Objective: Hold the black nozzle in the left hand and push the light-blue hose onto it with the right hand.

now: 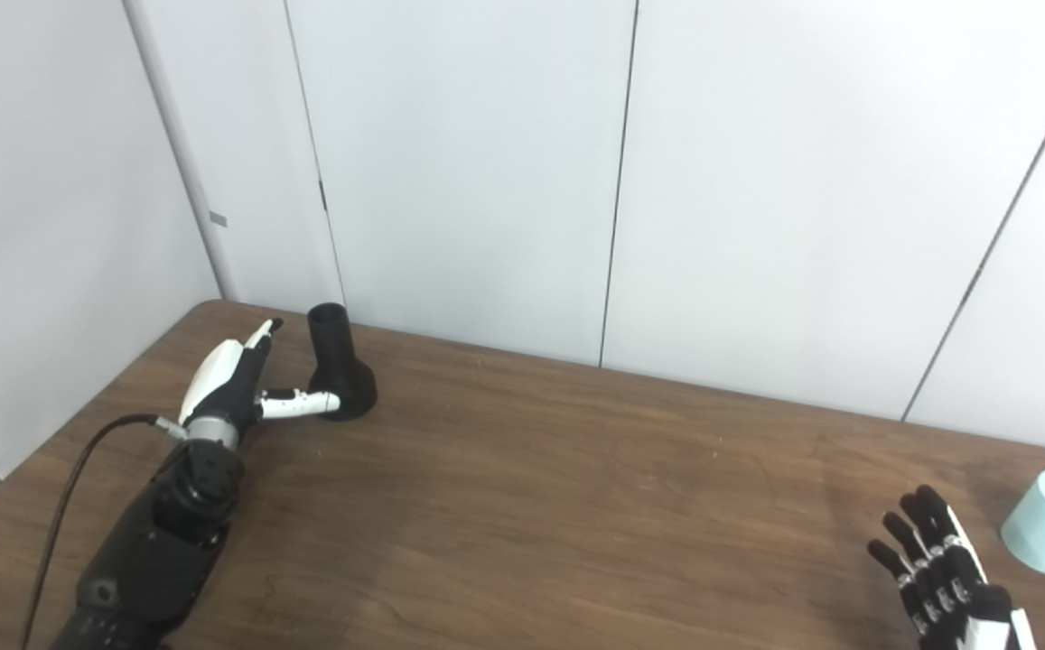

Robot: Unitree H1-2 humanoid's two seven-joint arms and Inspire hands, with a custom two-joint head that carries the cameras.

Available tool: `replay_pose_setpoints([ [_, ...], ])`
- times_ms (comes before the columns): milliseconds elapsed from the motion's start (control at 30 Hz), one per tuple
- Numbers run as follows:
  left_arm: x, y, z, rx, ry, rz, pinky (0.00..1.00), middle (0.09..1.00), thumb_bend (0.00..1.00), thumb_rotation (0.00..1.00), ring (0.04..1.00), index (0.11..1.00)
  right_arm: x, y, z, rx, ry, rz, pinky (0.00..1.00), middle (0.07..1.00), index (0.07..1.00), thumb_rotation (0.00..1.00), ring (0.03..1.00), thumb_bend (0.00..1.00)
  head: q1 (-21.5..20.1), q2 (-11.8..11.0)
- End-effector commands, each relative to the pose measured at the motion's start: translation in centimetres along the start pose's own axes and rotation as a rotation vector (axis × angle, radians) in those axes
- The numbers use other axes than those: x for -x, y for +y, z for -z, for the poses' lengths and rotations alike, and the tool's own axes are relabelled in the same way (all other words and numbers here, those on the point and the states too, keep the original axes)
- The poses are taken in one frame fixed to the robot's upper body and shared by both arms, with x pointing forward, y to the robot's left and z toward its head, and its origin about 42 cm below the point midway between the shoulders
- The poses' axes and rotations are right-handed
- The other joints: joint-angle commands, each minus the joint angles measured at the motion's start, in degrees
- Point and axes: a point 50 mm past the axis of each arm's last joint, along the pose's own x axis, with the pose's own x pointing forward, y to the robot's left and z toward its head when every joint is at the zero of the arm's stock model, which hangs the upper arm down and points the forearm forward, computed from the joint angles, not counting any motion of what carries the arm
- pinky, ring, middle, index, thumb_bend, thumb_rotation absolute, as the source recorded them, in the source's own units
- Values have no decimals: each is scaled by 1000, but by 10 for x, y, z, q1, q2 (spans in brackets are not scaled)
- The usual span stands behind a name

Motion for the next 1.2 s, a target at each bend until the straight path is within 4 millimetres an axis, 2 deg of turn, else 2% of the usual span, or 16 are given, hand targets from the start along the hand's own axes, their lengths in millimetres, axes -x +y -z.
replay_pose_setpoints([
  [0, -17, 21, -23, -21, -36, -78, 1000, 1000, 1000, 396, 1000, 967, 13, -1, 20, -22, 69, 4, 848, 941, 940, 1000, 924, 627, 0, 0],
  [567, -42, 14, -25, -94, -16, 12, 1000, 1000, 1000, 404, 1000, 949, 14, -1, 16, 0, 44, 5, 845, 926, 929, 1000, 913, 629, -6, 6],
  [833, -44, 7, -31, -108, -22, 36, 1000, 1000, 1000, 393, 1000, 946, 15, 0, 16, 1, 42, 11, 857, 920, 926, 1000, 914, 627, -6, 8],
  [1167, -45, -2, -34, -101, -35, 69, 1000, 978, 1000, 384, 1000, 893, 15, 0, 15, 7, 49, 13, 868, 920, 926, 1000, 915, 627, -6, 12],
])
